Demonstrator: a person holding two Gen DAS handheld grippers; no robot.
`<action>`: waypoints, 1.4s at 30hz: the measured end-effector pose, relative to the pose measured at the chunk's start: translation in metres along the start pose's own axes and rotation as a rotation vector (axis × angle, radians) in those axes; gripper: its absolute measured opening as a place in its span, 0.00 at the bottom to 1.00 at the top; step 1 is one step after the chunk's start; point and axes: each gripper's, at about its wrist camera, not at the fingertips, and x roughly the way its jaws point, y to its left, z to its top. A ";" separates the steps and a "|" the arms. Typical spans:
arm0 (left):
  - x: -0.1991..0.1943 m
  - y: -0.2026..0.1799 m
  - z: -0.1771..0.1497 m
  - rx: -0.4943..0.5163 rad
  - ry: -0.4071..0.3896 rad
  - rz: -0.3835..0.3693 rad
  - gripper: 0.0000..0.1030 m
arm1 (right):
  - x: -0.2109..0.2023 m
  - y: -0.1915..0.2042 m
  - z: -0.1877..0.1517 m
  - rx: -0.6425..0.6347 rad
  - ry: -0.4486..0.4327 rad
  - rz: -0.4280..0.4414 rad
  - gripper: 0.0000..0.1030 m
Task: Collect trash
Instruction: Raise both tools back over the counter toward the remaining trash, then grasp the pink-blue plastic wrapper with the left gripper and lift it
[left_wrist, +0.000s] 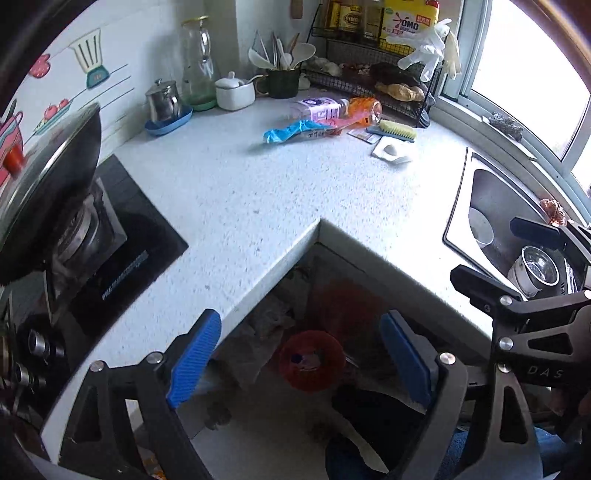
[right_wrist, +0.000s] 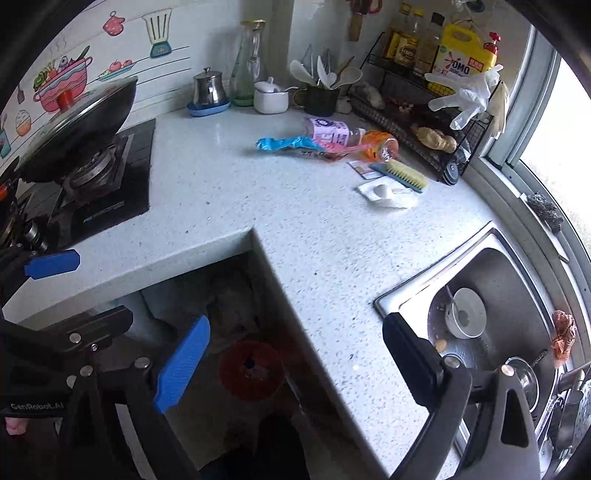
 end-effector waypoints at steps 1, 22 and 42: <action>0.003 -0.003 0.011 0.013 -0.005 0.001 0.85 | 0.002 -0.006 0.006 0.011 -0.004 -0.006 0.91; 0.112 -0.016 0.196 0.136 0.059 0.002 0.85 | 0.094 -0.095 0.125 0.154 0.045 -0.007 0.92; 0.256 0.004 0.270 0.434 0.266 -0.171 0.85 | 0.199 -0.109 0.166 0.381 0.217 -0.131 0.92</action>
